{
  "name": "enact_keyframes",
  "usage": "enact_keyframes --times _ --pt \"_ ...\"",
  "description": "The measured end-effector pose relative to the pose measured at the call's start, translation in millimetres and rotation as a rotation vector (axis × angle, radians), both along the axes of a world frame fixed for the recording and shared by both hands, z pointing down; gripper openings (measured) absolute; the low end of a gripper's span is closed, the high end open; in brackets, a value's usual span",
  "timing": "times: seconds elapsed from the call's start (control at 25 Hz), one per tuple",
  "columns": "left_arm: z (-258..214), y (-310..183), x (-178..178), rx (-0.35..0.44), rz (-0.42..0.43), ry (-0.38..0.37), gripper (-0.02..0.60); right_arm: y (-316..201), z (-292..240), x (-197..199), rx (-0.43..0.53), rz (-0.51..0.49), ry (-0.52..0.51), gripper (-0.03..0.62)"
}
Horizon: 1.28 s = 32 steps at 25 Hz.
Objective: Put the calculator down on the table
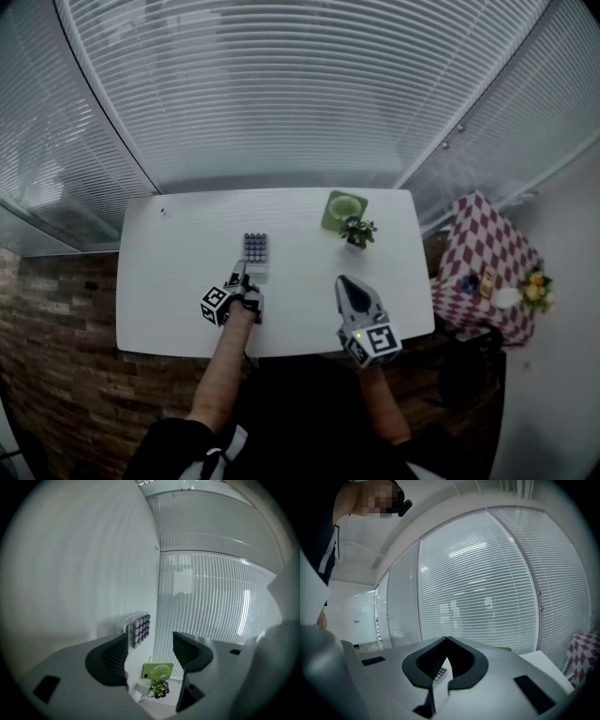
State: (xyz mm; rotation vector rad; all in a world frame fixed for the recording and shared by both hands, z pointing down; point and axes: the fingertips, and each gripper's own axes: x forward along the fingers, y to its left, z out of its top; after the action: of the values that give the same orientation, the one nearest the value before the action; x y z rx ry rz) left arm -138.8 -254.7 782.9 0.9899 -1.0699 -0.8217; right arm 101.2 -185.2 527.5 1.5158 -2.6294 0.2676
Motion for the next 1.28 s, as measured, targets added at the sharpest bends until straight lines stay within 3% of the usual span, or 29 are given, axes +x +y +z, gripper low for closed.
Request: enact_keyframes --times 0.4,0.6,0.68,0.84,0.96,1.28 --pt "-50 9 -25 0.167 -0.030 -0.002 0.293 3 -1 -9 0.009 -0.021 -0.005 0.006" --pt "-74 13 -30 0.232 -0.013 -0.045 0.293 2 0 -10 0.002 -0.020 0.015 0.006" --pt "-84 13 -32 0.263 0.010 -0.100 0.293 2 -2 -14 0.008 -0.030 0.007 0.006" --pt "-108 13 -36 0.329 0.077 -0.278 0.293 3 -1 -18 0.003 -0.035 0.003 0.006" --pt "-129 14 -36 0.383 0.135 -0.453 0.293 2 -2 -19 0.009 -0.040 -0.002 0.006" --pt "-193 25 -33 0.564 0.297 -1.111 0.293 0 -6 -19 0.015 -0.033 0.015 0.006"
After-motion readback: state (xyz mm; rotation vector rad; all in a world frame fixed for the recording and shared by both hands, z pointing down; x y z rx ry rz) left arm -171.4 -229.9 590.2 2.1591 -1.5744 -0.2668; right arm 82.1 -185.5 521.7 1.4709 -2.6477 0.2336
